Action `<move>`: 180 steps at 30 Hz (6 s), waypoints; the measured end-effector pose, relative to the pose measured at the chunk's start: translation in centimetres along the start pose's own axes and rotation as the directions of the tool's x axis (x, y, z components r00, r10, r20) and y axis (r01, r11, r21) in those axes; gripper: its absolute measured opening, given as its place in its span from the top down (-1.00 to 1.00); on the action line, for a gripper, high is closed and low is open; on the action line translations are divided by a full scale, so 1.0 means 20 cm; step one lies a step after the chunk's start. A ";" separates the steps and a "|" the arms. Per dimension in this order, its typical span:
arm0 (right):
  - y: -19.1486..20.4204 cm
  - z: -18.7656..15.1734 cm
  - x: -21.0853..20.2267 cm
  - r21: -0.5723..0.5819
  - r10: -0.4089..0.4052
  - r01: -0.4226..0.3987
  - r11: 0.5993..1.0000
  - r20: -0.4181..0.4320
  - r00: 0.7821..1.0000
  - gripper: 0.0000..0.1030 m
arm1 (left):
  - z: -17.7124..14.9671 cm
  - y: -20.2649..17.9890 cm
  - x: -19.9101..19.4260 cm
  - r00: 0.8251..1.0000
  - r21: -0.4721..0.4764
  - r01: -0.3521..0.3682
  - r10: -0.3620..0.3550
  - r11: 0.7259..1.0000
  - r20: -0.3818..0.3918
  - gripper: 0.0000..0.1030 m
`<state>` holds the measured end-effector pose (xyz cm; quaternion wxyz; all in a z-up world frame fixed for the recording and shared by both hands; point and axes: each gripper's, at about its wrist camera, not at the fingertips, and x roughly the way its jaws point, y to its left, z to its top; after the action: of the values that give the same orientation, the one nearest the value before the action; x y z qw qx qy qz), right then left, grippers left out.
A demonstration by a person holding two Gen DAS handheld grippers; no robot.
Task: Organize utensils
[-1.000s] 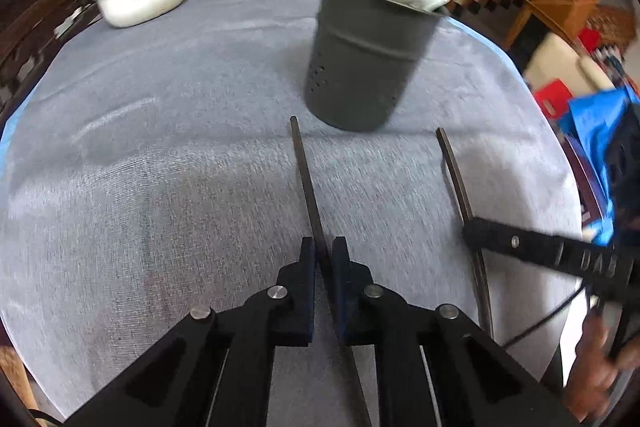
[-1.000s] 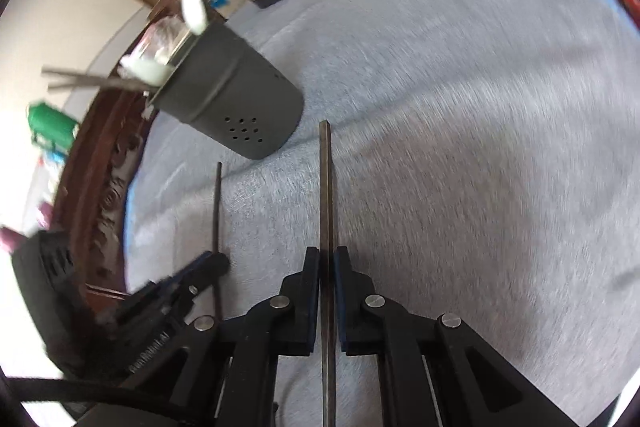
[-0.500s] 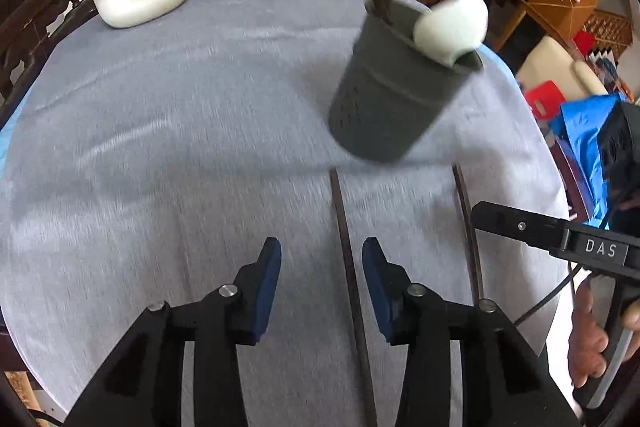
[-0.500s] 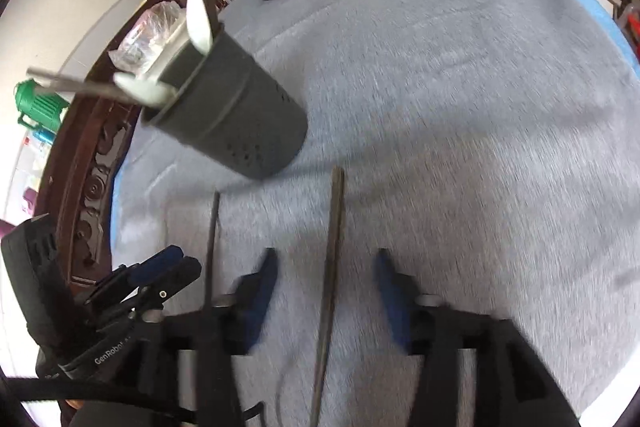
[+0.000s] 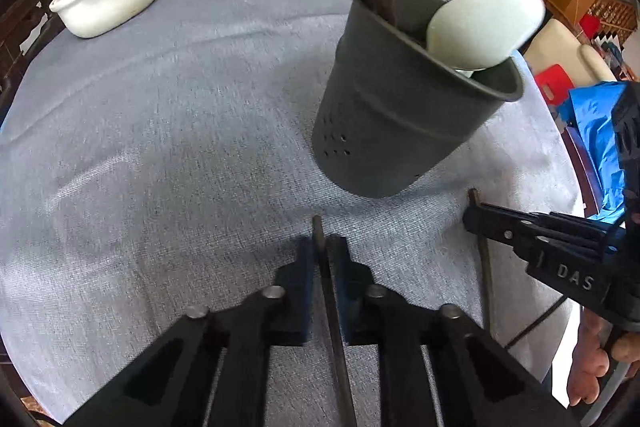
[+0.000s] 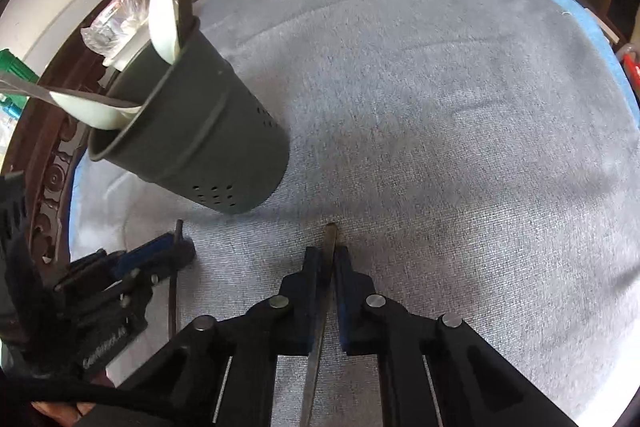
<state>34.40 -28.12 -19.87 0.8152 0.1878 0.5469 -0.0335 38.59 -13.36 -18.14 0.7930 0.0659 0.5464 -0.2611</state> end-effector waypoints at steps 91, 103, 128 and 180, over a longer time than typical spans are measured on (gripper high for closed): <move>0.23 -0.17 -1.31 -0.255 0.268 -0.095 0.962 0.831 0.488 0.88 | 0.15 -0.26 -1.30 0.796 0.096 0.035 -0.086 0.995 0.600 0.90; 0.32 -0.04 -1.32 -0.196 0.193 -0.030 0.980 0.905 0.378 0.88 | 0.24 -0.28 -1.42 0.711 0.064 -0.001 -0.045 0.998 0.702 0.90; 0.35 0.10 -1.01 -0.129 0.123 -0.022 0.991 0.865 0.486 0.88 | 0.30 -0.21 -1.15 0.678 -0.038 -0.059 0.068 0.998 0.732 0.90; 0.16 -0.23 -1.38 -0.098 0.167 -0.166 0.981 0.867 0.470 -0.29 | -0.15 -0.48 -1.40 0.621 -0.104 -0.363 0.324 0.926 0.714 -0.89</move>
<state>20.13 -27.73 4.40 0.9786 0.1969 0.0387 -0.0445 23.96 -10.77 7.71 0.9757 0.0813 0.1623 -0.1230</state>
